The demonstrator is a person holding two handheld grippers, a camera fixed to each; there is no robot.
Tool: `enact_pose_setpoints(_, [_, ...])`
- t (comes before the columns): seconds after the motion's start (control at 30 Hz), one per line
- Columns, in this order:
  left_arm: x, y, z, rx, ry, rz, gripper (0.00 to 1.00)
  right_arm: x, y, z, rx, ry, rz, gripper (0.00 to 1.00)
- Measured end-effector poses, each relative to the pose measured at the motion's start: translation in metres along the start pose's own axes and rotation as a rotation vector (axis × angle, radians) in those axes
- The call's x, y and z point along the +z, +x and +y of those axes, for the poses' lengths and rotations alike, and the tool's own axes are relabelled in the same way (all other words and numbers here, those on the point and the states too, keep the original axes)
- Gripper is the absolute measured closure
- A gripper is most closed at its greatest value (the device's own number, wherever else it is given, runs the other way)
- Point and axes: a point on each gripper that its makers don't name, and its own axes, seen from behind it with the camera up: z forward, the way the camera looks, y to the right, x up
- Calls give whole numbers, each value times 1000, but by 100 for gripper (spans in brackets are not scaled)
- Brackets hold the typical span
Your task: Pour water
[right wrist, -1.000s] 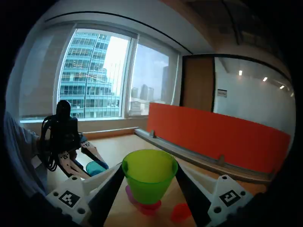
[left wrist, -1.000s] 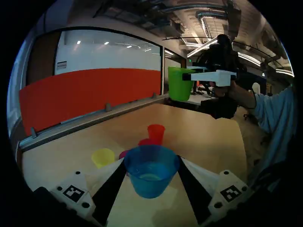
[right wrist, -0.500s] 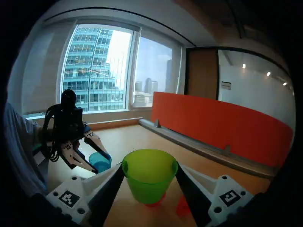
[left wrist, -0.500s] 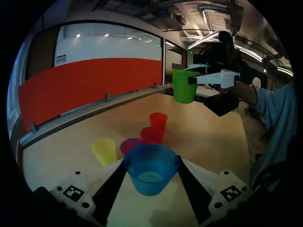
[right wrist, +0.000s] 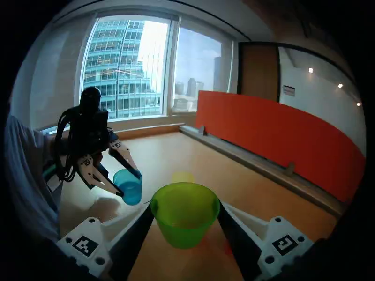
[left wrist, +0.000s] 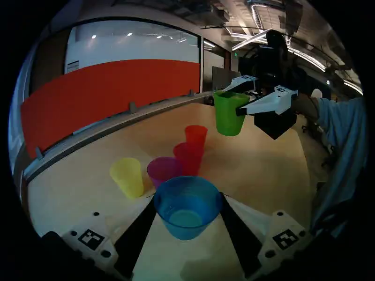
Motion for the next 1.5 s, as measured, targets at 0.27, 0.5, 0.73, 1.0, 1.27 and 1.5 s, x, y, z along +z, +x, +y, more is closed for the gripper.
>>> enact_pose_setpoints(0.27, [4, -15, -1, -9, -9, -54, 11, 9, -23, -7, 4, 34, -76, 6])
enact_pose_setpoints(0.5, [10, -31, -2, 3, -17, -121, 11, 17, -49, -8, 0, 44, -150, 6])
enact_pose_setpoints(0.73, [18, -39, -4, 14, -20, -156, 11, 24, -73, -11, -15, 55, -216, 6])
enact_pose_setpoints(1.0, [24, -45, -6, 19, -24, -173, 11, 30, -98, -13, -33, 69, -278, 6])
enact_pose_setpoints(1.27, [27, -50, -7, 23, -23, -179, 11, 34, -117, -16, -33, 79, -322, 6])
enact_pose_setpoints(1.5, [28, -52, -9, 8, -25, -177, 11, 38, -126, -18, -28, 77, -338, 6])
